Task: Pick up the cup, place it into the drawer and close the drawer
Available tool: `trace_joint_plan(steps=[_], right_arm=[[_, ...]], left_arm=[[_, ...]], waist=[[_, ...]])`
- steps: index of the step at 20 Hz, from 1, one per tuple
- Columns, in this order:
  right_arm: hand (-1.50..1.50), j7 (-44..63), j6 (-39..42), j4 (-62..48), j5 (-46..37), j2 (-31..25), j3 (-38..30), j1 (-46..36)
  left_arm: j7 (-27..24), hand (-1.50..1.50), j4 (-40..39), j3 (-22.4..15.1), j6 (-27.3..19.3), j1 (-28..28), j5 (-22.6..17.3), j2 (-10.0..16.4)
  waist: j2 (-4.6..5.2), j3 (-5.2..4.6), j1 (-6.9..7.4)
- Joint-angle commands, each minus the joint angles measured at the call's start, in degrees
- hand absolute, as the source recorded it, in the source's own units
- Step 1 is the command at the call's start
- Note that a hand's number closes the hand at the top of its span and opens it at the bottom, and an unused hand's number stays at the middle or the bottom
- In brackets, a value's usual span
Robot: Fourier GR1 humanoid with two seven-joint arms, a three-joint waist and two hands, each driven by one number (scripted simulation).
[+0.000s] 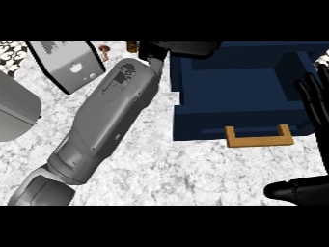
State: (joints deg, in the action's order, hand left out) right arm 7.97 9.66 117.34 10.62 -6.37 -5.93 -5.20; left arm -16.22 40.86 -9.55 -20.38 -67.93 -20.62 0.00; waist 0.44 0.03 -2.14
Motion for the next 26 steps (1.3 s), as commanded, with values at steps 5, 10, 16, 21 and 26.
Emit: trace_joint_plan(steps=[5,10,16,21,26], right_arm=[[-1.5,0.35,0.61,-0.14,0.69,-0.76,-0.8,-0.06],[-1.5,0.8,-0.13,-0.36,-0.41,0.09,0.96,-2.15],[-1.5,-0.47,1.9,-2.14,1.9,-0.1,0.77,-2.48],[-1.5,-0.29,1.5,-2.78,1.6,0.23,1.09,-3.17],[-1.5,-3.22,1.65,-2.89,0.01,2.23,3.38,-1.19]], left_arm=[[-3.53,1.5,-10.8,-6.42,-0.25,-3.4,-6.7,0.0],[-5.37,1.5,-16.73,-11.52,-2.95,-6.95,-9.21,0.0],[-2.59,1.5,-17.92,-17.41,-4.94,-9.32,-12.95,0.0],[-2.0,-1.5,-17.39,-25.05,-8.59,-6.64,-12.2,0.0],[-1.84,-1.5,-18.26,-24.23,-8.3,-8.5,-15.28,0.0]], waist=[[0.07,0.01,-0.4],[0.63,0.03,-2.37],[0.87,0.08,-4.01],[0.81,0.09,-4.13],[1.11,0.08,-4.59]])
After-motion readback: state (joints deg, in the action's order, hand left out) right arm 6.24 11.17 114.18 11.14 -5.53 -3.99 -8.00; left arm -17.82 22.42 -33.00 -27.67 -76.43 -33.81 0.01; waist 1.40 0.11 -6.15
